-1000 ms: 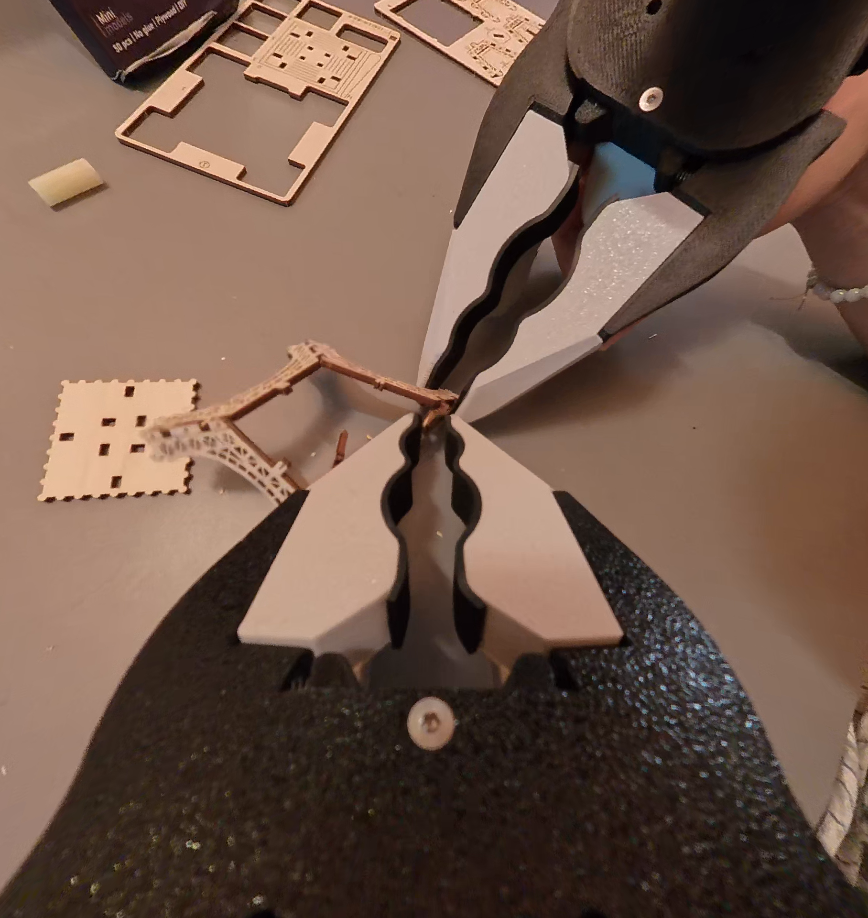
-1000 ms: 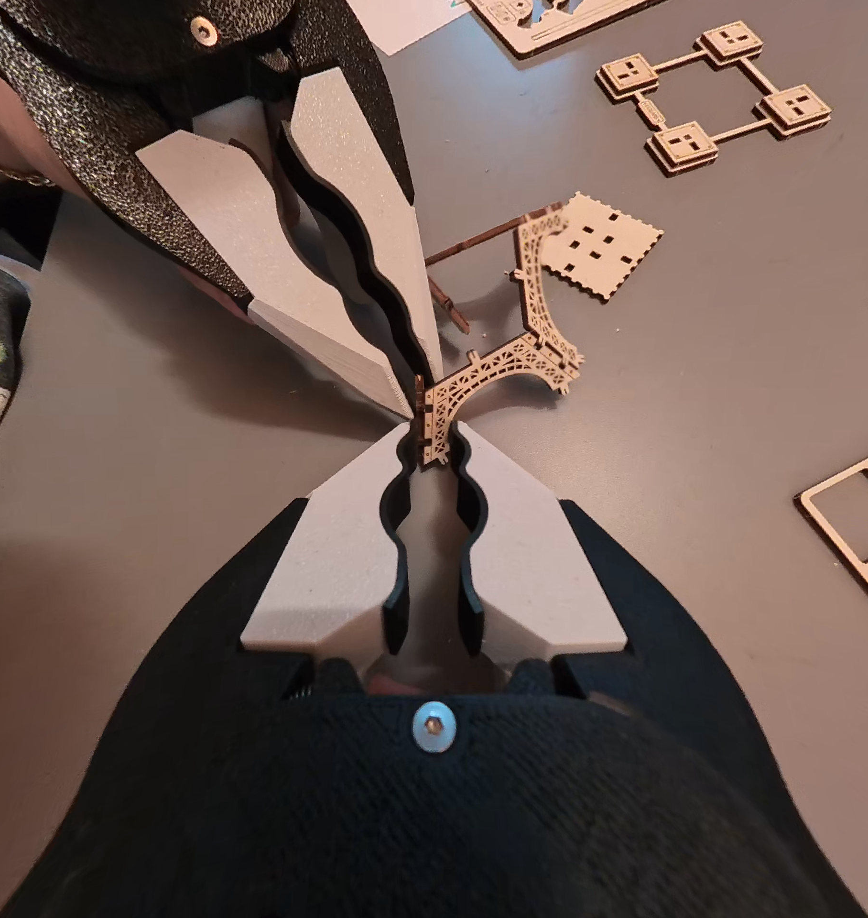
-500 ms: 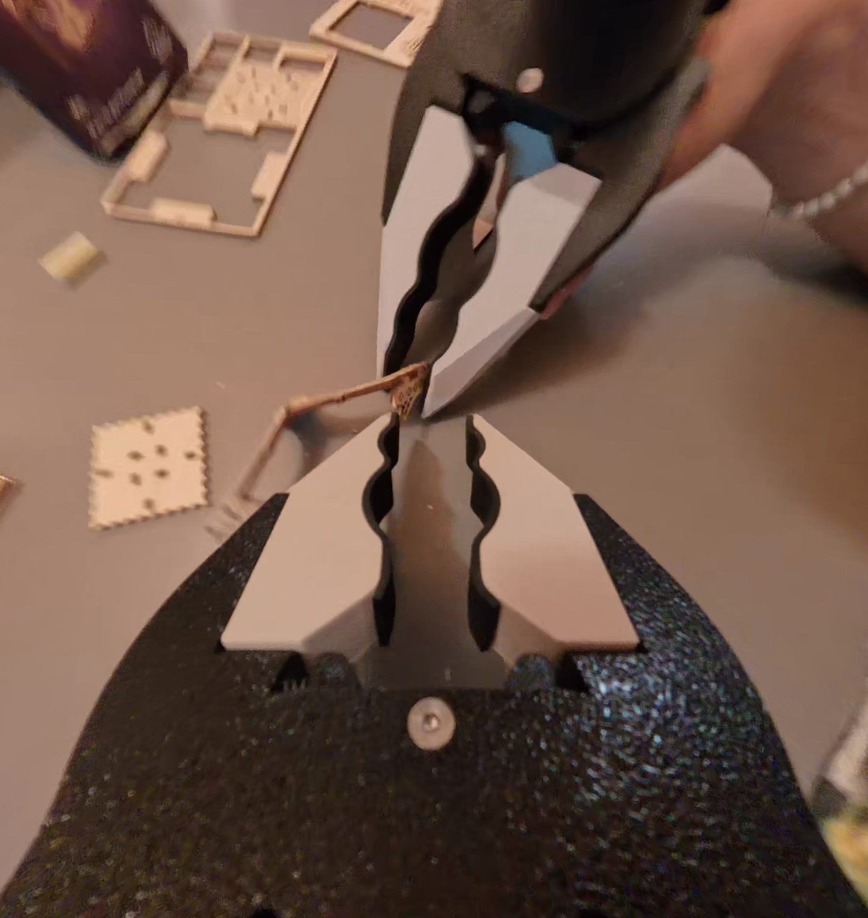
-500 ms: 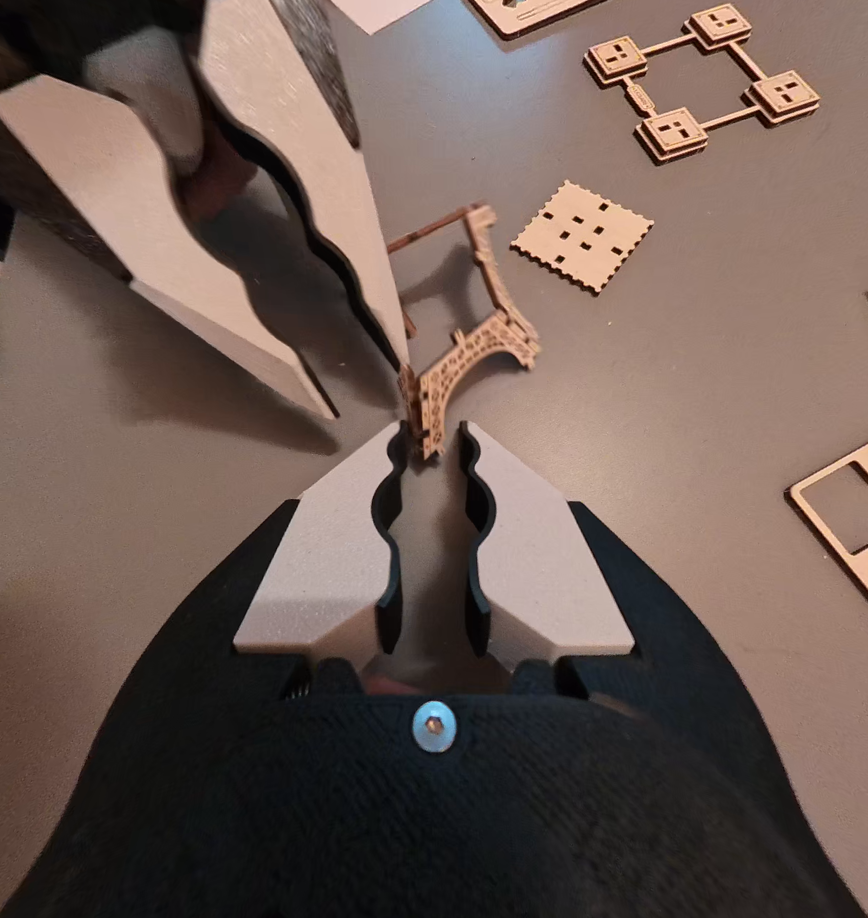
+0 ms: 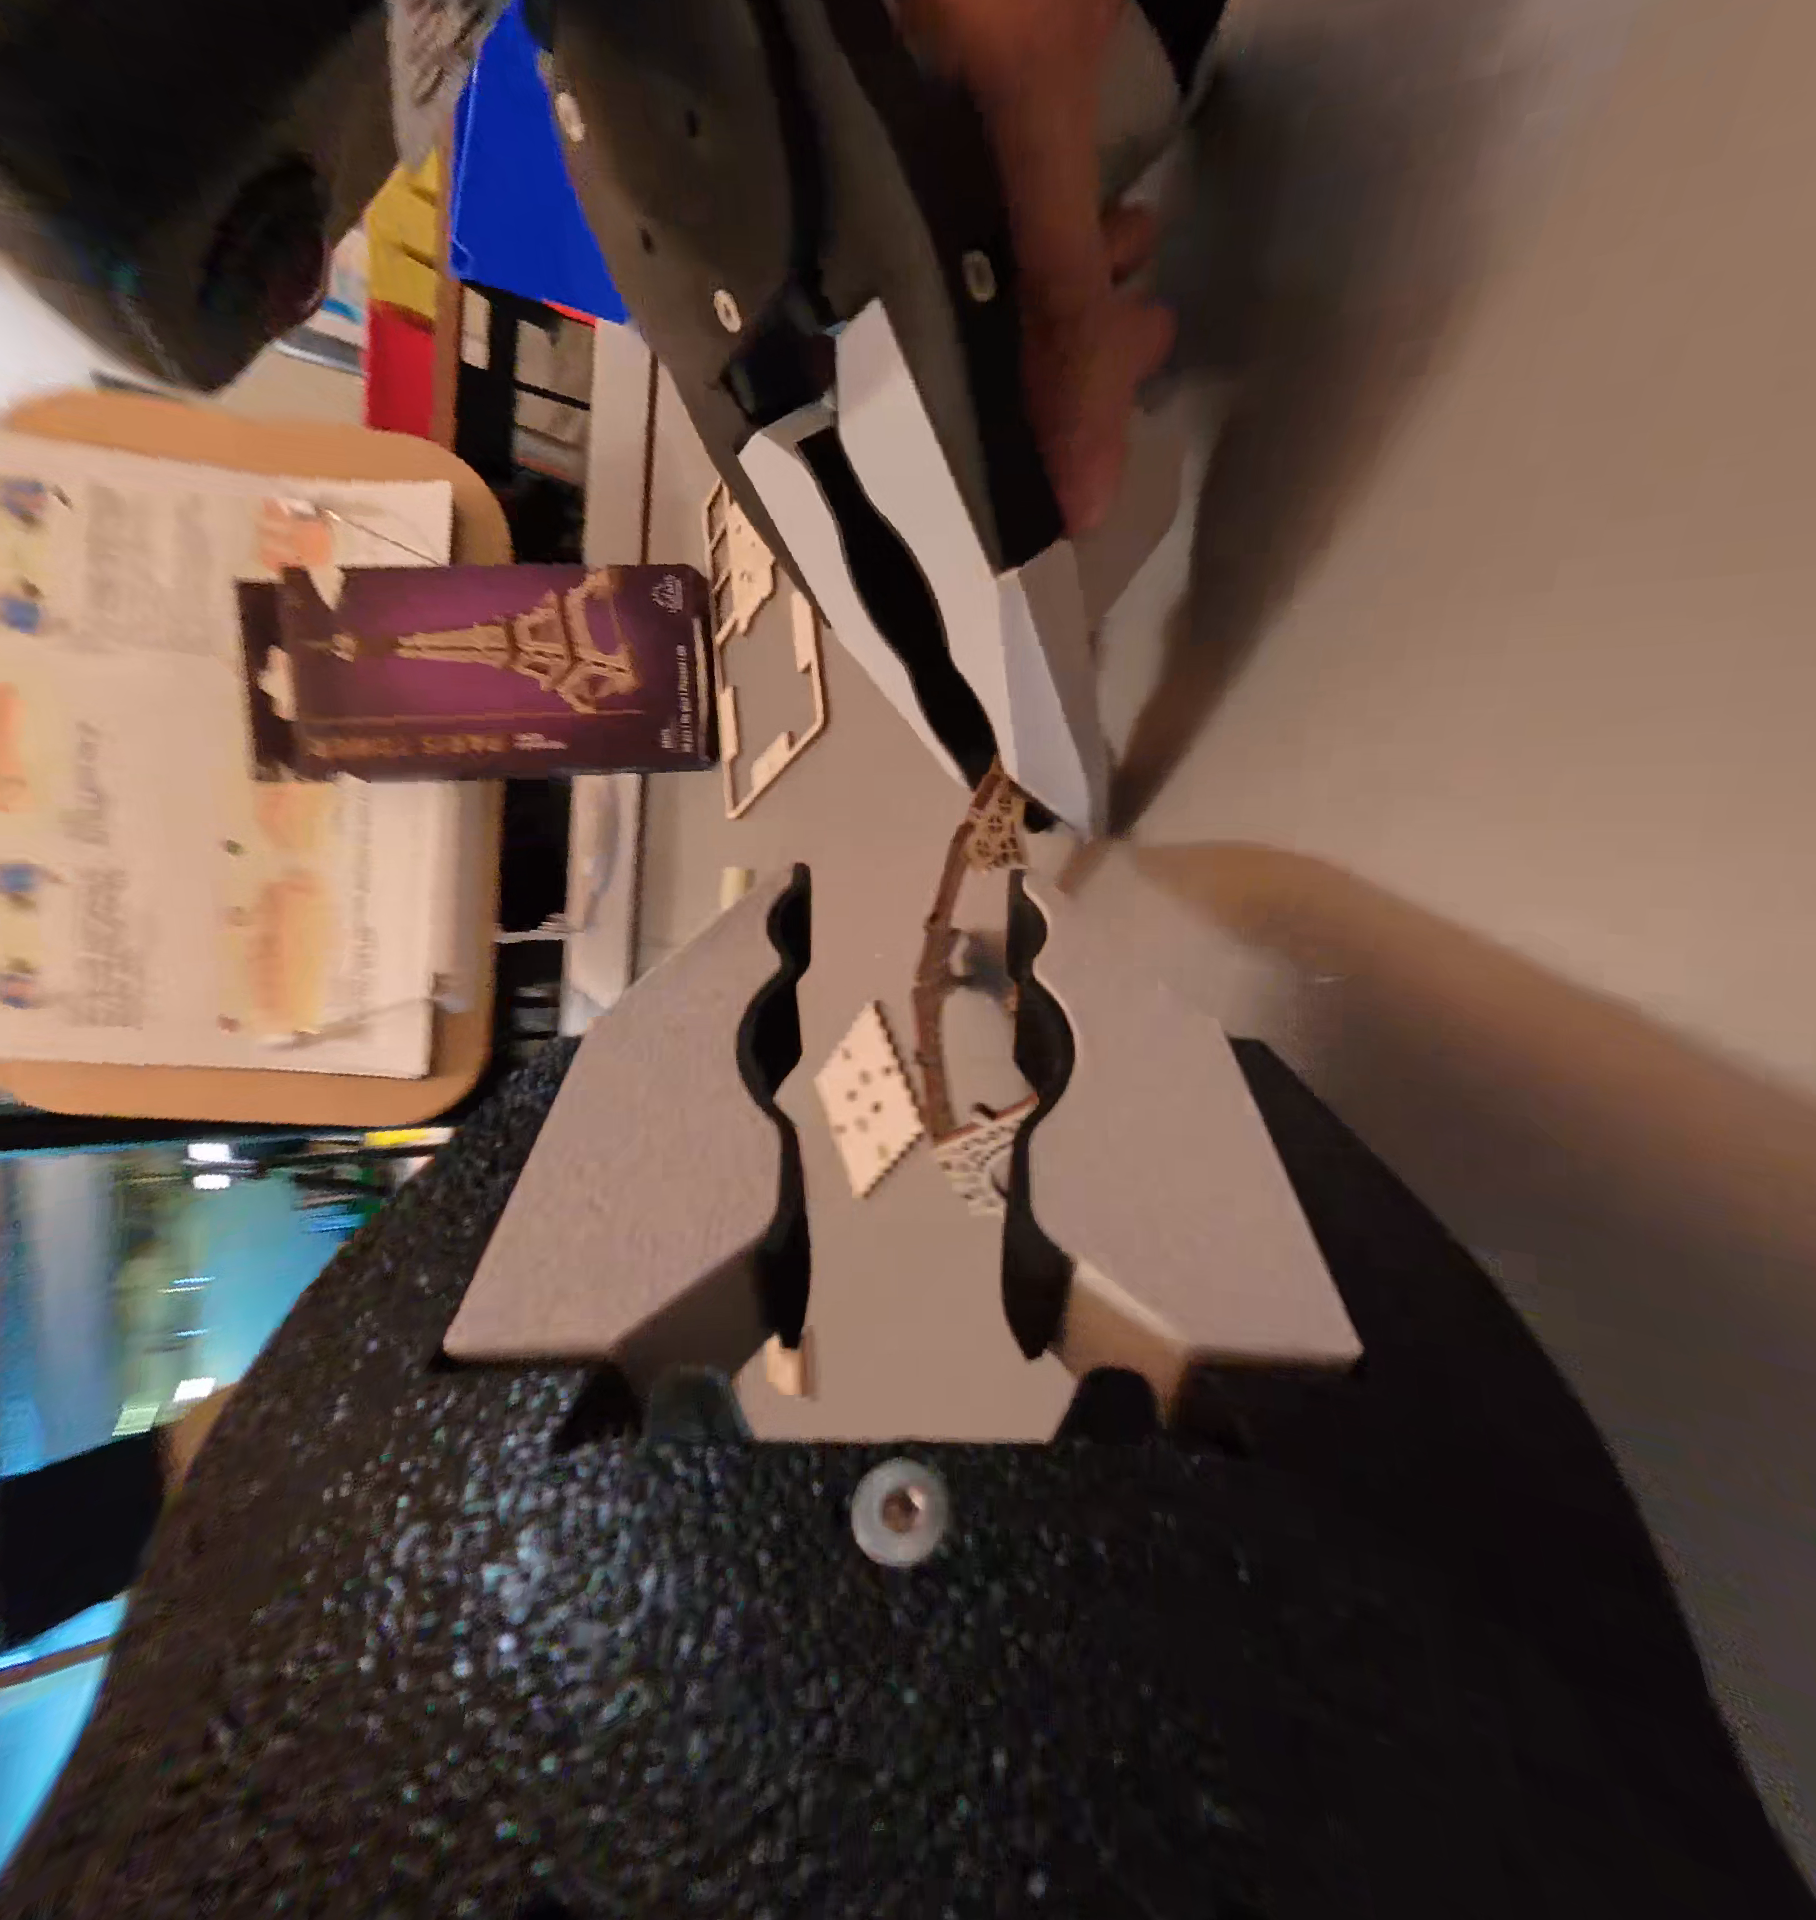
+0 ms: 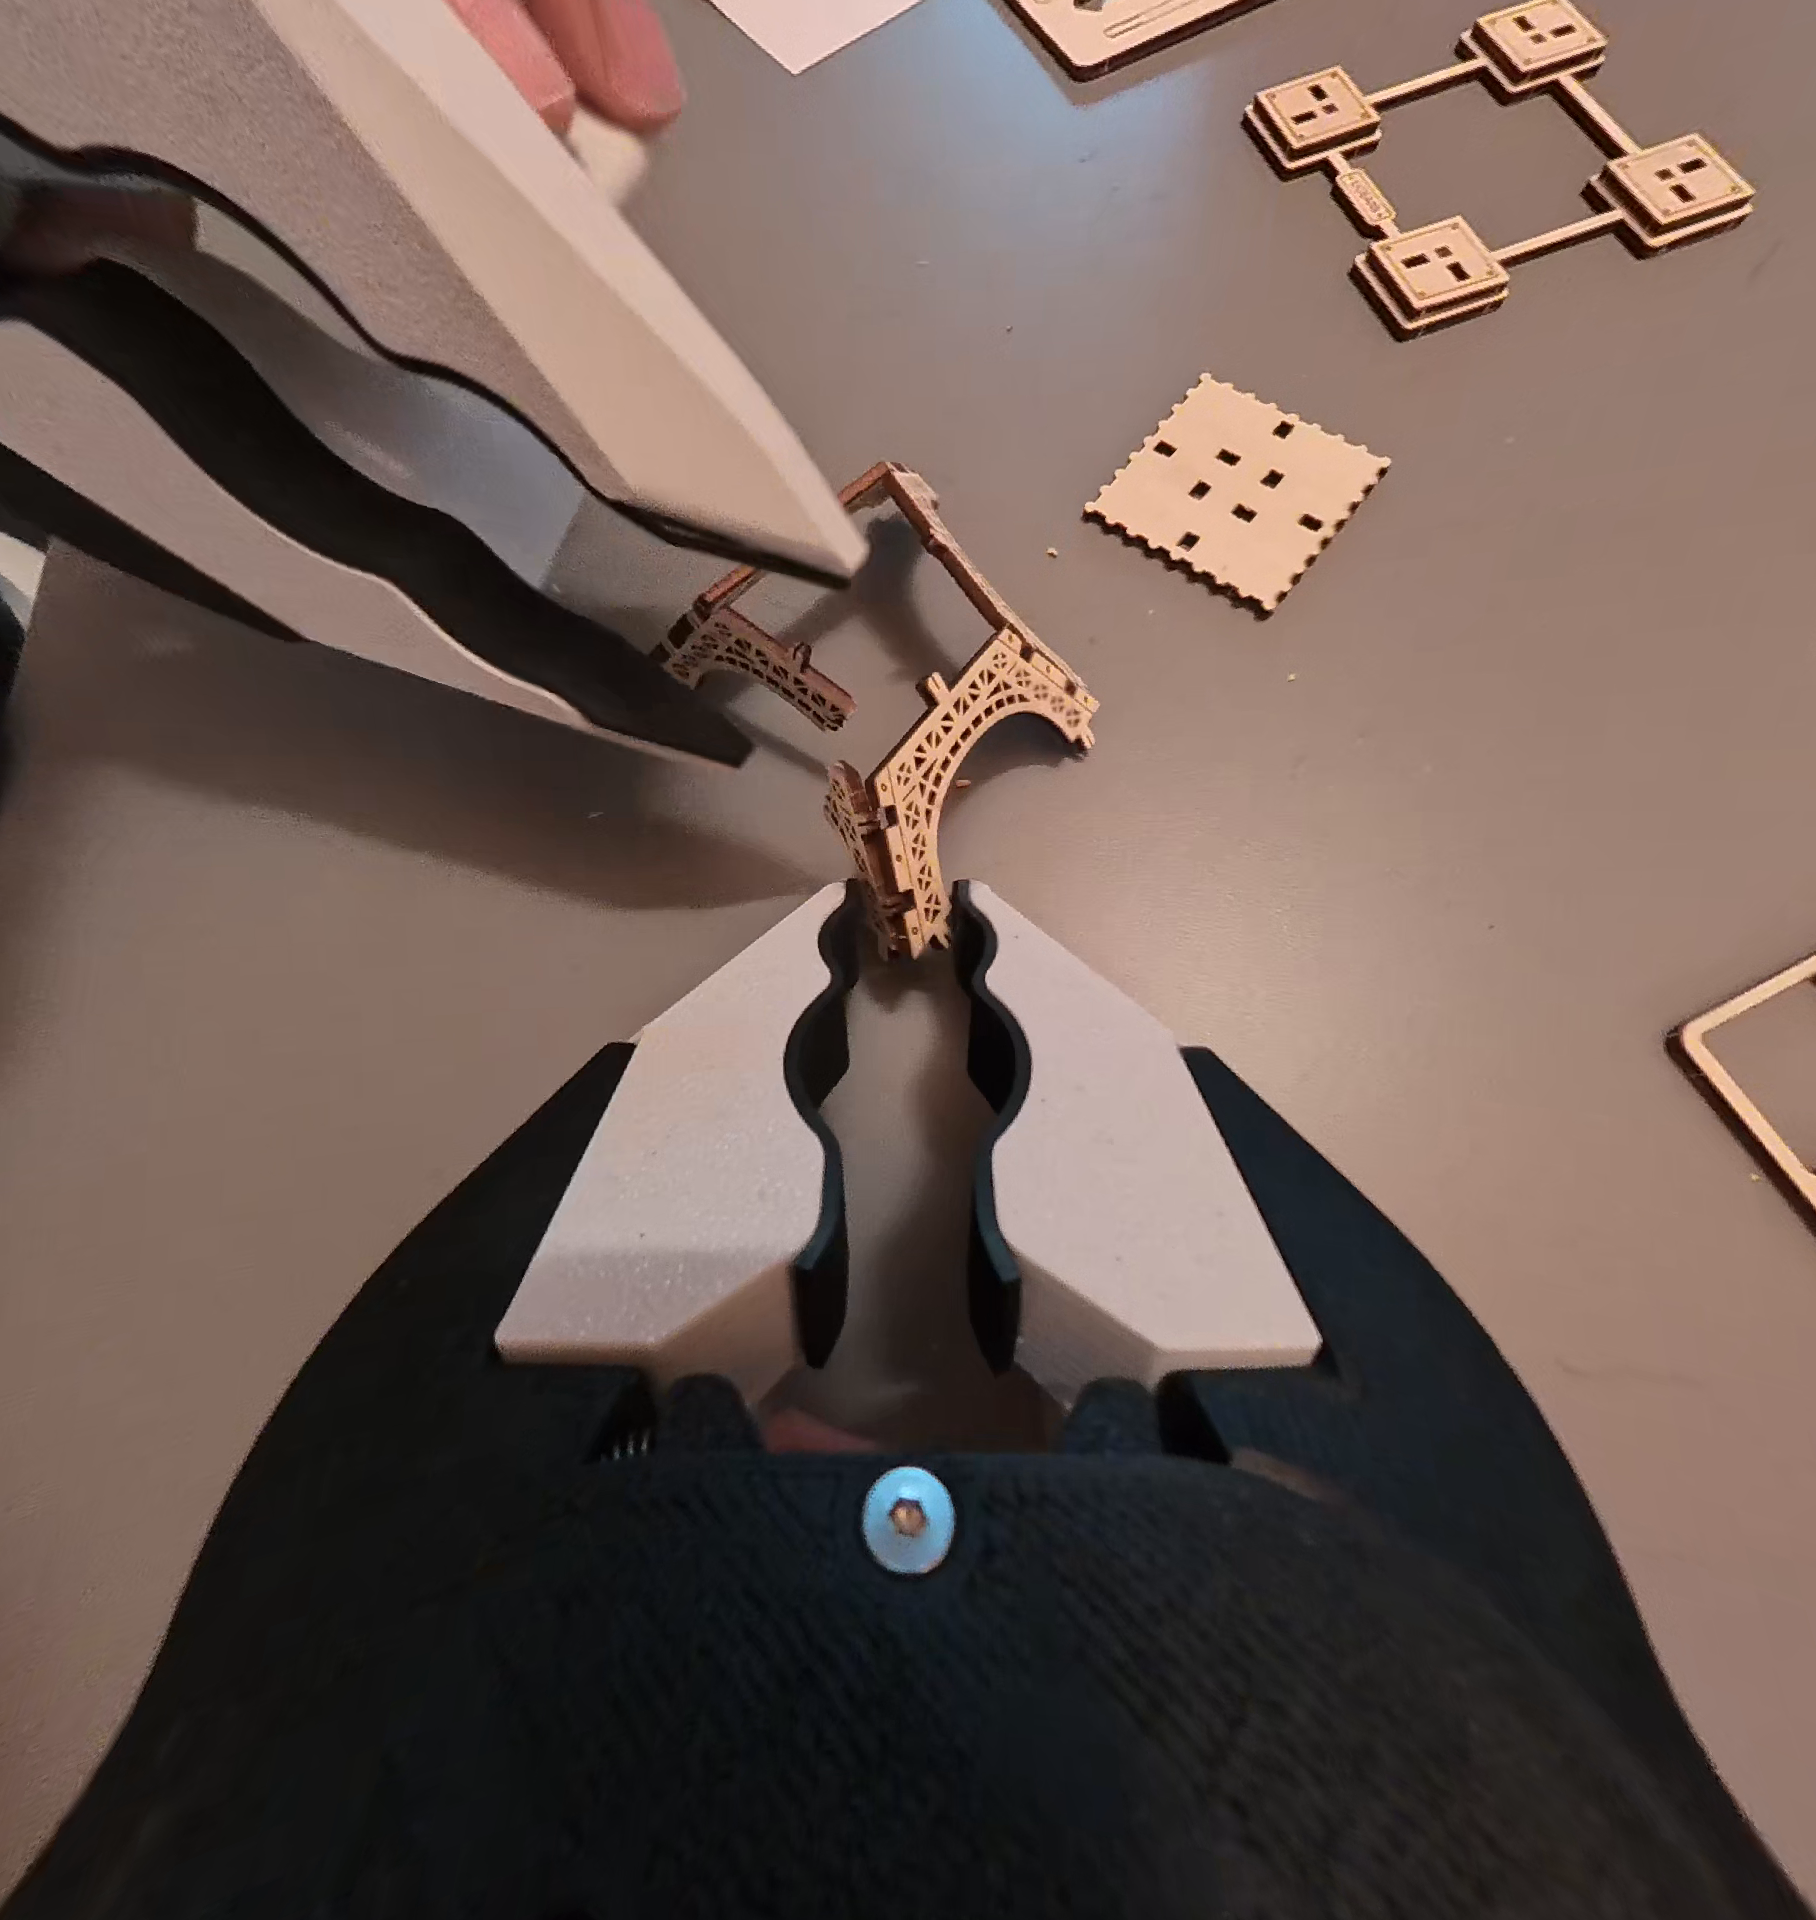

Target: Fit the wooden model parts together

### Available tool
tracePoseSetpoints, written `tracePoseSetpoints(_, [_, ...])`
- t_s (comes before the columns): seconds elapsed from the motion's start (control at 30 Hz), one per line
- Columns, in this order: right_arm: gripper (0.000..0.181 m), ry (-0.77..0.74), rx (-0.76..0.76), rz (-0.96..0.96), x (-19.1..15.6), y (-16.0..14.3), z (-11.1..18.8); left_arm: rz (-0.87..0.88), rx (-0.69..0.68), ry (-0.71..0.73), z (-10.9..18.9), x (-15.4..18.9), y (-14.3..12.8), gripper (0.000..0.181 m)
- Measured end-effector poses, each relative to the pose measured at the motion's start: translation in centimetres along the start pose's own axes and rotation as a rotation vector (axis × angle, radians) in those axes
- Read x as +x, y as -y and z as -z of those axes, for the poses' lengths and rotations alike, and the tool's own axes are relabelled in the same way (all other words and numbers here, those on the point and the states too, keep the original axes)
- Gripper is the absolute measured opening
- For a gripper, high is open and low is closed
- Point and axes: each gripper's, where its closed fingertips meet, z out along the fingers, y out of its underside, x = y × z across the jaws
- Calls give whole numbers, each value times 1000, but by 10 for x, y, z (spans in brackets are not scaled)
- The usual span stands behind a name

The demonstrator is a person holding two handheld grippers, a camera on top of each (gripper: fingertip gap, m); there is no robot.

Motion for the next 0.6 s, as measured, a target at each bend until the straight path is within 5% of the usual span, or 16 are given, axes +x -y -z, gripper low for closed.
tracePoseSetpoints(0.03, [14,5,-1,7,-2,0,0,-66,-18,19,-2,0,0,39])
tracePoseSetpoints(0.2, [14,5,-3,26,-4,0,0,-281,-63,23,-12,15,-2,42])
tracePoseSetpoints(0.6, [13,13,-3,21,-8,2,1,-375,-82,79,-13,17,-4,14])
